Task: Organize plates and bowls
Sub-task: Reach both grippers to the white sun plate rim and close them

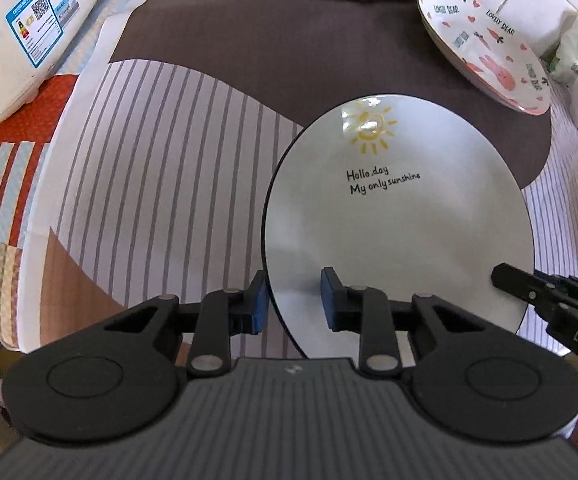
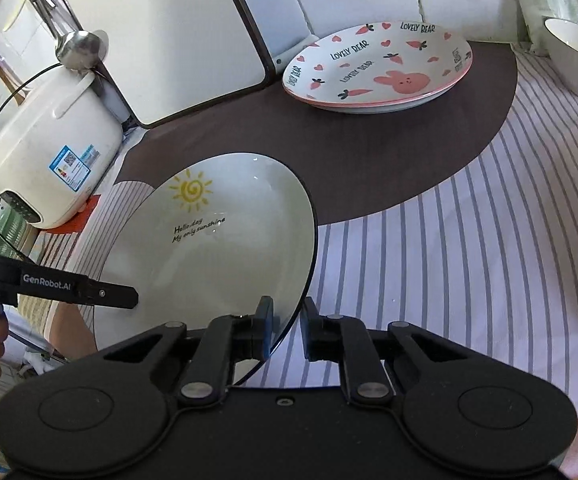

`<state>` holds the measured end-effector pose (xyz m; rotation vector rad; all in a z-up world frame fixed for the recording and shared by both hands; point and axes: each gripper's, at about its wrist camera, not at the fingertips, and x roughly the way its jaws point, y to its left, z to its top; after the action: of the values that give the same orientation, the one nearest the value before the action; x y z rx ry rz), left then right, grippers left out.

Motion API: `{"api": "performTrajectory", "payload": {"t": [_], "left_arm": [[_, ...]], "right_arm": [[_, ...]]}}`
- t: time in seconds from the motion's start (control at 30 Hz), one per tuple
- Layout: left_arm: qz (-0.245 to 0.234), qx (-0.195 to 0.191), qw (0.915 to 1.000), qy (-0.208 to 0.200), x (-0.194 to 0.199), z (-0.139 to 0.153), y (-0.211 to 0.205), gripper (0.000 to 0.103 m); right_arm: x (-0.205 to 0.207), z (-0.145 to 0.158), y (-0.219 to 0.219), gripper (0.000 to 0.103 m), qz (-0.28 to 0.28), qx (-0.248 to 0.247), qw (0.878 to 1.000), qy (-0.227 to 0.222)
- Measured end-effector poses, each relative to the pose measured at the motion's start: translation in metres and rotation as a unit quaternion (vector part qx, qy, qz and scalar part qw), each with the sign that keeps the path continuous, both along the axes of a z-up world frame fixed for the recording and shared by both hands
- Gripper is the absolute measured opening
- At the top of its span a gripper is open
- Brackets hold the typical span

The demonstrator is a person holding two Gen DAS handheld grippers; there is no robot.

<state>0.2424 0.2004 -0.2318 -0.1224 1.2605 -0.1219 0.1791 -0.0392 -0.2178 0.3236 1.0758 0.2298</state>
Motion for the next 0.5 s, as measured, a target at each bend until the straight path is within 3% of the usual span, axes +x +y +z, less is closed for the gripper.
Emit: {"api": "performTrajectory", "payload": {"t": [0.13,0.3,0.5], "left_arm": [[0.008,-0.019,0.9998,-0.004,0.001,-0.004,0.004,0.031],[0.004,-0.025,0.9996,-0.009,0.0,-0.002,0.005,0.031],[-0.04,-0.03,0.9981,-0.036,0.0,0.006,-0.007,0.03]], "right_arm": [[0.006,-0.007,-0.004,0.02,-0.01,0.02,1.0,0.005],[0.008,-0.003,-0.007,0.02,0.028,0.023,0.999,-0.002],[0.007,0.008,-0.015,0.02,0.026,0.022,0.999,-0.012]]}}
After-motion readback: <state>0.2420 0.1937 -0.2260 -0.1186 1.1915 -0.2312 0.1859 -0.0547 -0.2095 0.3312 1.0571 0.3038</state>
